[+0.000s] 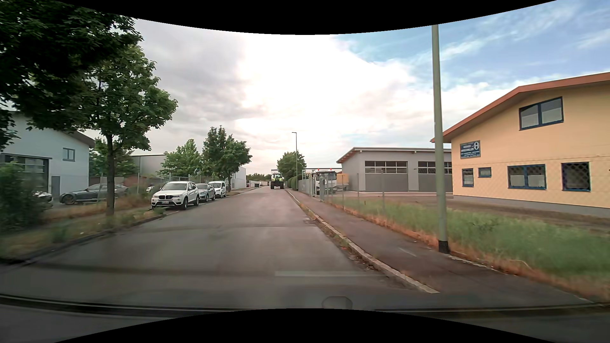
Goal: Follow the waypoints while adhering to traffic rules and regulations
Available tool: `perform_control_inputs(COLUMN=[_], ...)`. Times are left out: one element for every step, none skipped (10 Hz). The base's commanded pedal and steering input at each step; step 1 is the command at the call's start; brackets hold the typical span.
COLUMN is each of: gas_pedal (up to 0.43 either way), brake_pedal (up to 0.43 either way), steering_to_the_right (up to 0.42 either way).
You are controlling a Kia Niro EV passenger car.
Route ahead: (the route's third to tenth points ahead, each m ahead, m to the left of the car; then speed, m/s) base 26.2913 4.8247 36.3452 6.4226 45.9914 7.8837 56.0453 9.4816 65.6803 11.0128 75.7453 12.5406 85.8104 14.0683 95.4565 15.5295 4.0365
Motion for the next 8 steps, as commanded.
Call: perform_control_inputs(gas_pedal=[0.087,0.087,0.087,0.087,0.087,0.098,0.11,0.11], brake_pedal=[0.0,0.0,0.0,0.0,0.0,0.0,0.0,0.0], steering_to_the_right=[-0.155,-0.13,-0.106,-0.094,-0.088,-0.083,-0.076,-0.069])
